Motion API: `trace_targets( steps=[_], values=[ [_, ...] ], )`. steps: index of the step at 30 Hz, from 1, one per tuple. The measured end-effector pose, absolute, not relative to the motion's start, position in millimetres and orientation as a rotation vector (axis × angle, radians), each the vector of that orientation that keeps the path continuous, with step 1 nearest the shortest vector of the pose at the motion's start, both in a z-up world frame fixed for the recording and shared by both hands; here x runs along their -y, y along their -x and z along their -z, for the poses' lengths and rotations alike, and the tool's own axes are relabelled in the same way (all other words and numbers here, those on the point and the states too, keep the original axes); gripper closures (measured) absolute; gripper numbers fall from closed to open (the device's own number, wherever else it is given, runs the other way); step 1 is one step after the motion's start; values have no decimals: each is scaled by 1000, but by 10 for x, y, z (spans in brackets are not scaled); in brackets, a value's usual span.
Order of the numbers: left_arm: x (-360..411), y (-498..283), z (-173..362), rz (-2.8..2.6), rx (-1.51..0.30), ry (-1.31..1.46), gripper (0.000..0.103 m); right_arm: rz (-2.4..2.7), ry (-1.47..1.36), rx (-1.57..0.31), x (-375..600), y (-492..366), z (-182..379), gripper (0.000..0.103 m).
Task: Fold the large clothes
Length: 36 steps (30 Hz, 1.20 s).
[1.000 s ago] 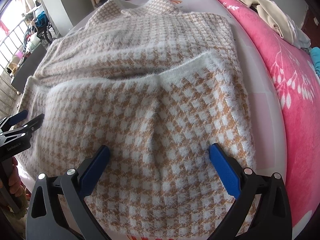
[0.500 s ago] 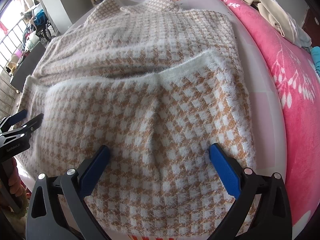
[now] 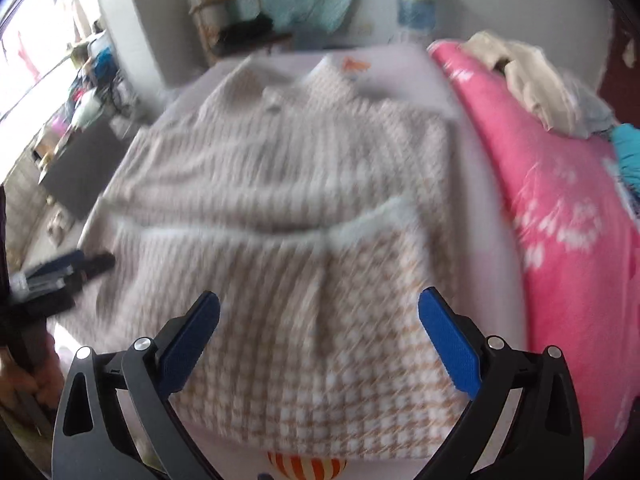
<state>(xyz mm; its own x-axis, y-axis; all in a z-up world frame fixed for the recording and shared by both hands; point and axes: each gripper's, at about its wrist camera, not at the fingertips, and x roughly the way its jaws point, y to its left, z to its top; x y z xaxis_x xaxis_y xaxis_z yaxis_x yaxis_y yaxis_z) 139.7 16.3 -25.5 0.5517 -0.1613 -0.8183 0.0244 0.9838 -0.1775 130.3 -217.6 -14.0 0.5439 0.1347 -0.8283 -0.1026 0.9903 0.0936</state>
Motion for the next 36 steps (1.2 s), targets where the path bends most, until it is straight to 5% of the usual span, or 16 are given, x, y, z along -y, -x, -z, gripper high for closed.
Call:
trace_targets(
  steps=[11,18,24,30,33,36],
  values=[
    [-202,-1799,-340,176,-871,-33,7,-312,-53,-970,2271,-1795,-141,6],
    [-123,-3000,-632,314,-848,100,7,-433,-120,-941,2278,-2806,-586,6],
    [106,-4041,-403,307,-850,112,8,-390,-185,-1029,2264,-4018,-326,6],
    [149,-4829,-37,292,-949,235,44,-362,-303,-1158,2217,-4926,246,24],
    [110,-5034,148,315,-997,316,54,-348,-318,-1205,2206,-5167,481,34],
    [127,-5148,285,348,-1035,350,67,-349,-349,-1254,2225,-5274,672,61]
  ],
)
